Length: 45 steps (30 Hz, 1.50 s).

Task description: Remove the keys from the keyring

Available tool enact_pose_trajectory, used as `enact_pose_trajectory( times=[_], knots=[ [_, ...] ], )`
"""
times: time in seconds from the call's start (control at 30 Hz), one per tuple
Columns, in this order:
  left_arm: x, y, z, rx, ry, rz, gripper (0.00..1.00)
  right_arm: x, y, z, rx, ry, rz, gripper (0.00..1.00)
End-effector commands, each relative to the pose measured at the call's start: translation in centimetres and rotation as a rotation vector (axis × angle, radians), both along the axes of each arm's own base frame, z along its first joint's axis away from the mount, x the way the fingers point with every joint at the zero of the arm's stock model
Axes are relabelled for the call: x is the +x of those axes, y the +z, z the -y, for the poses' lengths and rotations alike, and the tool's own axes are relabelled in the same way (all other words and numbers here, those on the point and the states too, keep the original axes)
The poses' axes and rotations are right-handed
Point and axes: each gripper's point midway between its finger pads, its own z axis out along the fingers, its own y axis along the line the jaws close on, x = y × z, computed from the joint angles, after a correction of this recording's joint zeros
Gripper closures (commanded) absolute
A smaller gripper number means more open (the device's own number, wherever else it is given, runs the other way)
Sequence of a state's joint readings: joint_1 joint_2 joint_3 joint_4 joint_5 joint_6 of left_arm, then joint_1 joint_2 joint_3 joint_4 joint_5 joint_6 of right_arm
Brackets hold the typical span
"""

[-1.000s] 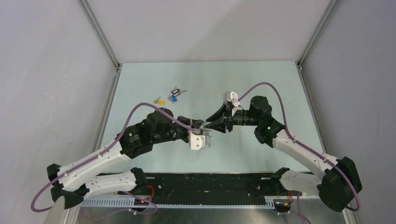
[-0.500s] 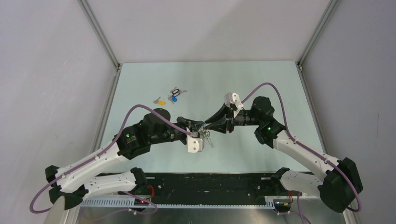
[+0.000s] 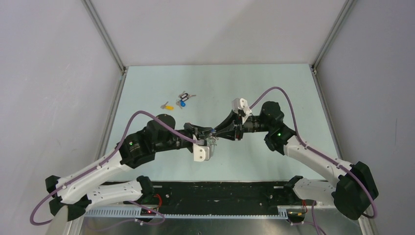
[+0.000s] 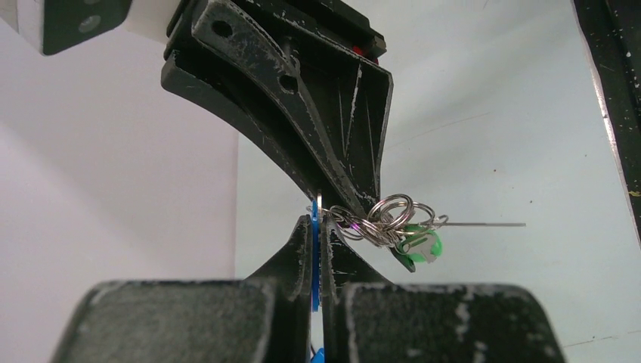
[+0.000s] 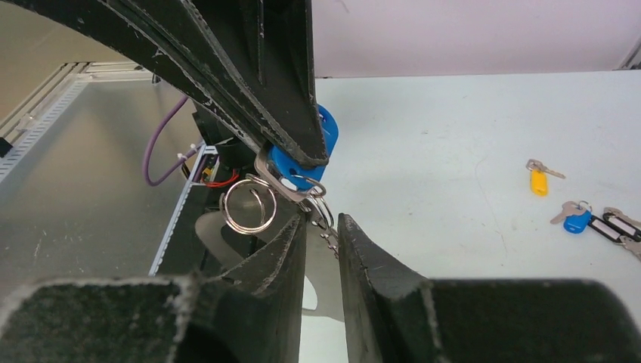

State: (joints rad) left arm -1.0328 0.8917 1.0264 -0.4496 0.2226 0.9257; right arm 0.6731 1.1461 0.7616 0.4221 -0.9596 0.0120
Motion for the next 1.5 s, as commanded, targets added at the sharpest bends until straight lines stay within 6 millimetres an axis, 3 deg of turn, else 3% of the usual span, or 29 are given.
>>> enact_pose_trajectory(
  times=[0.0,0.43,0.8,1.27,1.47],
  knots=[
    [-0.3,2.0,0.3,-0.067,-0.031,0.055,1.0,-0.3,2.7,-0.4,0.056,0.033,0.069,0.75],
    [-0.7,1.4,0.5,-0.058,-0.058,0.042,1.0,-1.1,4.0,-0.1,0.08,0.048,0.094,0.75],
    [-0.5,2.0,0.3,-0.066,-0.049,0.058,1.0,-1.6,3.7,-0.2,0.061,0.076,0.08,1.0],
    [0.4,0.7,-1.1,-0.05,0.044,0.054,1.0,-0.3,3.3,0.6,0.034,-0.084,-0.082,1.0],
    [-0.3,-0.7,-1.2,-0.046,0.025,0.015,1.0,-0.1,4.9,1.0,0.174,-0.143,-0.145,1.0]
  ],
)
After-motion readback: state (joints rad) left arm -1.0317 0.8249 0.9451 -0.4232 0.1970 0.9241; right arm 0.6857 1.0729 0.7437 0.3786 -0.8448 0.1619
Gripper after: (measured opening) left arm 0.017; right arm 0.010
